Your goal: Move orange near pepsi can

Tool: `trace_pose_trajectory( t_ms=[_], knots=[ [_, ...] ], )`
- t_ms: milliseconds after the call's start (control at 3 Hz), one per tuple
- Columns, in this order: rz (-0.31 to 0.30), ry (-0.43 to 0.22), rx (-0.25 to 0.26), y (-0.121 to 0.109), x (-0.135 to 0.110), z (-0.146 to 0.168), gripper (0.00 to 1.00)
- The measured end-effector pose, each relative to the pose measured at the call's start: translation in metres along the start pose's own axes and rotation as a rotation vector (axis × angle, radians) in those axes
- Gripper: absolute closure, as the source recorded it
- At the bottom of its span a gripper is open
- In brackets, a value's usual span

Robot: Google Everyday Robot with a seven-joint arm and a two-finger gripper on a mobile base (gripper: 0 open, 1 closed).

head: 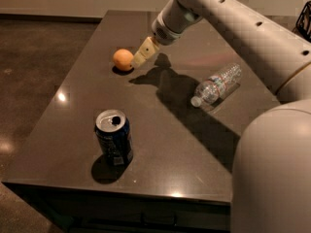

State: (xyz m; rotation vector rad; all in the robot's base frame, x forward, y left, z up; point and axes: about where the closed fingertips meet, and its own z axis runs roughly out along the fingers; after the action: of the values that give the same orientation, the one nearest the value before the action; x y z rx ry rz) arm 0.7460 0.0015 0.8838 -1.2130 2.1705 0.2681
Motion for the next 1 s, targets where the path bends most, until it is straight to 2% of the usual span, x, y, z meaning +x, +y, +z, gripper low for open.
trace_pose_trajectory(
  t_ms=[1000],
  knots=[
    [-0.113, 0.001, -0.118, 0.033, -0.025, 0.040, 0.00]
  ],
)
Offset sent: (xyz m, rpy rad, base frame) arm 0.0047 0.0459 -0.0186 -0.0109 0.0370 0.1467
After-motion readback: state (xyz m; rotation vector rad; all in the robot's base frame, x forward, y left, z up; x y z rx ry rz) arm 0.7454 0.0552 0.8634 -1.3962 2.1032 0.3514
